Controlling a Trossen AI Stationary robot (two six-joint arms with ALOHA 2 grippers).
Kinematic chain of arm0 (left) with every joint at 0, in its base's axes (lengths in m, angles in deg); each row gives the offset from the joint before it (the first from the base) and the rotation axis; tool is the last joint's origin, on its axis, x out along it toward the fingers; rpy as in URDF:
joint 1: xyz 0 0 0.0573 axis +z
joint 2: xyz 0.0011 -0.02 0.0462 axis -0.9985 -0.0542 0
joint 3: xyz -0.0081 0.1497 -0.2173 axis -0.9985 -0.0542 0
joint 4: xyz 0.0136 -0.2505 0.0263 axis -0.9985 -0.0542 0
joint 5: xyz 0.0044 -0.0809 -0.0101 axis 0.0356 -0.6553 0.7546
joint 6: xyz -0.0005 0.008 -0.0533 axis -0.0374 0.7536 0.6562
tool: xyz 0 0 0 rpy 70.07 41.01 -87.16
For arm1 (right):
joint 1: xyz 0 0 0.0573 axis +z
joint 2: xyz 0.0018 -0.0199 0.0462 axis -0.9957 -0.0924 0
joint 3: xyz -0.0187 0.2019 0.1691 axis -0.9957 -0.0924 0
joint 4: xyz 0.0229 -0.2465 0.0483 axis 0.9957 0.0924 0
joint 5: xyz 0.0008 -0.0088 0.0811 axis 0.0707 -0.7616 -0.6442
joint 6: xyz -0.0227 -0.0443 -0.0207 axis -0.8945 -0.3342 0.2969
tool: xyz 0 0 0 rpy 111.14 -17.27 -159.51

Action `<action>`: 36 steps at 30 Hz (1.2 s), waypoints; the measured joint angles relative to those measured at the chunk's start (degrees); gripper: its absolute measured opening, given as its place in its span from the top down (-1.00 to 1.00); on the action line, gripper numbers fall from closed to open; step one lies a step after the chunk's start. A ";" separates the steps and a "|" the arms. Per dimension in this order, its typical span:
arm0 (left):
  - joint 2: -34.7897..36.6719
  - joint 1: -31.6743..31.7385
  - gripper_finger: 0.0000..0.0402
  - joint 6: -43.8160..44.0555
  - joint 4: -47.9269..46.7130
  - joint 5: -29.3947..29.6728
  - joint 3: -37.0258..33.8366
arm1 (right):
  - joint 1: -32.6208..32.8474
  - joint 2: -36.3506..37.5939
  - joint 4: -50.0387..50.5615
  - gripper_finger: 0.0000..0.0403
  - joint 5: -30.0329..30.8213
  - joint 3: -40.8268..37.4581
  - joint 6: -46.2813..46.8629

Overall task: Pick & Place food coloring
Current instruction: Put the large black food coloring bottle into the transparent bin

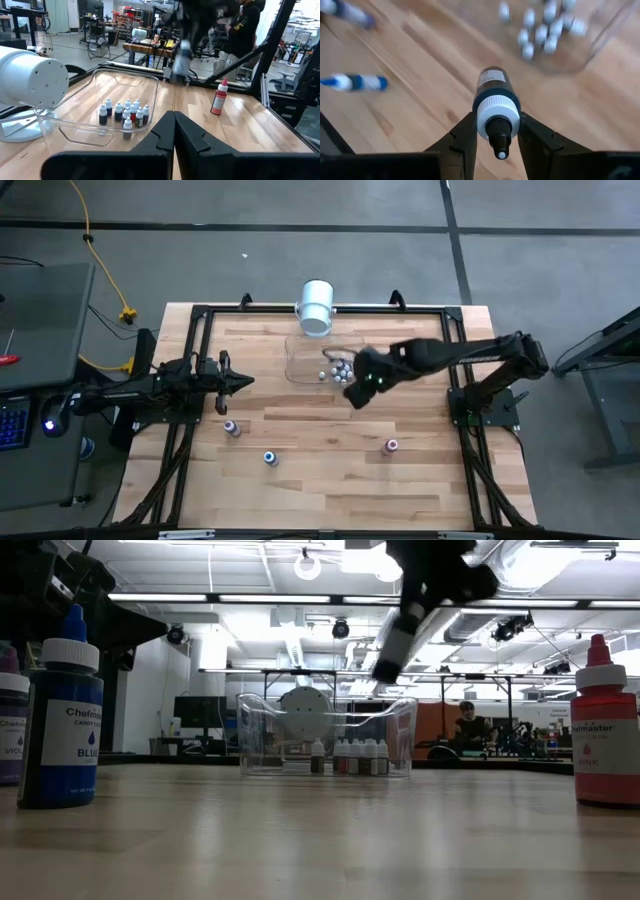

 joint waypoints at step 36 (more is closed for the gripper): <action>0.02 0.00 1.00 0.01 0.00 -0.01 0.00 | -18.48 -31.85 6.59 0.46 -5.45 32.54 -41.43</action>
